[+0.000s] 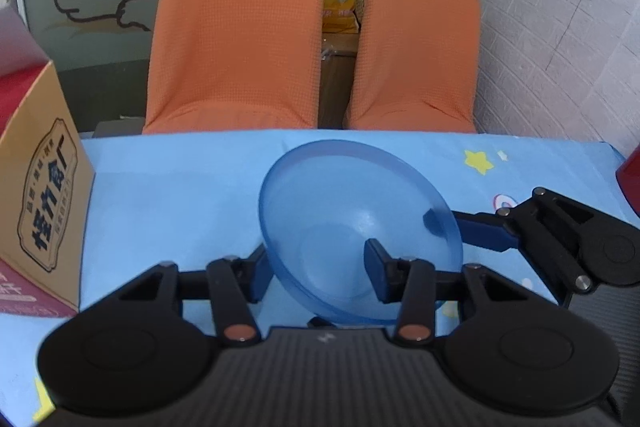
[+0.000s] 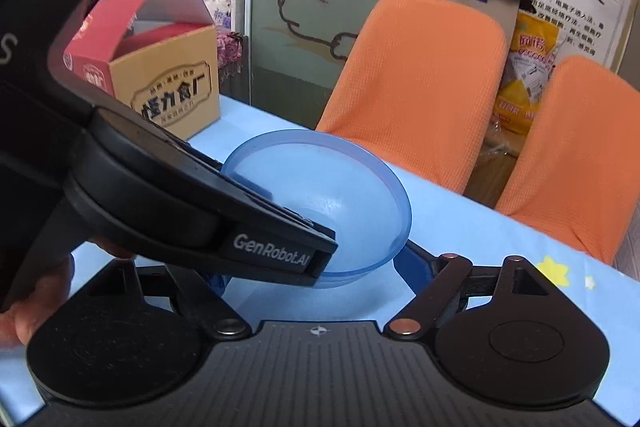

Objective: Organize plates and bowls
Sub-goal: 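Lower the blue bowl into the white bowl and open the left tool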

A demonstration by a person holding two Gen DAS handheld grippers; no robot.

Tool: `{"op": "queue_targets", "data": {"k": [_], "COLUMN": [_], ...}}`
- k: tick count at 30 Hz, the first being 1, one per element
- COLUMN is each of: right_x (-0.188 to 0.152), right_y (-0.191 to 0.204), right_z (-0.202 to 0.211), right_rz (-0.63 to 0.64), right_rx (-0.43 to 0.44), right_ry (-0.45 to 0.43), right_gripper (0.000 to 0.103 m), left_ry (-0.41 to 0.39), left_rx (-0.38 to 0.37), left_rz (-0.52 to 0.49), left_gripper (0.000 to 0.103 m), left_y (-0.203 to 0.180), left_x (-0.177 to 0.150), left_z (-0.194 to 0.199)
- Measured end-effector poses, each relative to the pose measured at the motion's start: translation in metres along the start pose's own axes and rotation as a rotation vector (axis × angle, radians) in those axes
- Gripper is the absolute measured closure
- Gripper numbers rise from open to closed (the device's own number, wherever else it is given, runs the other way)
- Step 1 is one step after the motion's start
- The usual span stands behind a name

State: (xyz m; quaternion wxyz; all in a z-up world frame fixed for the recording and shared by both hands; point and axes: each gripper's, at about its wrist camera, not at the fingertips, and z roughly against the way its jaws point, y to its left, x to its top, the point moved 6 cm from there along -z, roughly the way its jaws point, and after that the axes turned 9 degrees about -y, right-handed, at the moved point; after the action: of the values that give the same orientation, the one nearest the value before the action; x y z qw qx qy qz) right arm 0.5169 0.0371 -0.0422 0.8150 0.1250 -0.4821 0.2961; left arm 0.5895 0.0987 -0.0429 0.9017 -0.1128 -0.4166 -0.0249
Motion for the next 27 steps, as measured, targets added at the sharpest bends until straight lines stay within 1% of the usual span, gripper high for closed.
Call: {"op": "queue_targets", "data": {"k": [2,6,9,11,14,17,20,24,27], "right_x": [0.005,0.013,0.013,0.008,-0.008,-0.032,-0.058,-0.089,-0.108], "right_y": [0.001,0.0,0.003,0.006,0.013,0.016,0.018,0.022,0.024], "right_z": [0.015,0.059,0.098,0.127,0.17,0.209,0.242,0.274,0.289], "right_rz": [0.018,0.028,0.021,0.02,0.01,-0.025,-0.036,-0.059,-0.081], "right_rx": [-0.011,-0.022,-0.035,-0.047,-0.06,-0.063,-0.089,-0.122,-0.136], "right_ry": [-0.014,-0.033,-0.036,-0.034,-0.019,0.014,0.045,0.074,0.083], "right_gripper": [0.032,0.032,0.032,0.032,0.032,0.032,0.032,0.031,0.031], "left_ry": [-0.018,-0.046,-0.055,-0.05,-0.027,0.0,0.027,0.058,0.078], "left_rx": [-0.012,-0.056,-0.092,-0.116,-0.156,-0.203,-0.241,-0.277,-0.289], "left_rz": [-0.014,-0.019,-0.021,-0.03,-0.043,-0.062,-0.093,-0.138,-0.16], "left_gripper": [0.058,0.059,0.059,0.058,0.058,0.058,0.058,0.058,0.058], "left_y": [-0.011,-0.039,-0.066,-0.087,-0.118,-0.151,-0.179,-0.21,-0.224], "left_x": [0.002,0.002,-0.008,-0.019,-0.046,-0.08,-0.112,-0.149,-0.167], "left_z": [0.016,0.053,0.084,0.103,0.13,0.151,0.167,0.181,0.185]}}
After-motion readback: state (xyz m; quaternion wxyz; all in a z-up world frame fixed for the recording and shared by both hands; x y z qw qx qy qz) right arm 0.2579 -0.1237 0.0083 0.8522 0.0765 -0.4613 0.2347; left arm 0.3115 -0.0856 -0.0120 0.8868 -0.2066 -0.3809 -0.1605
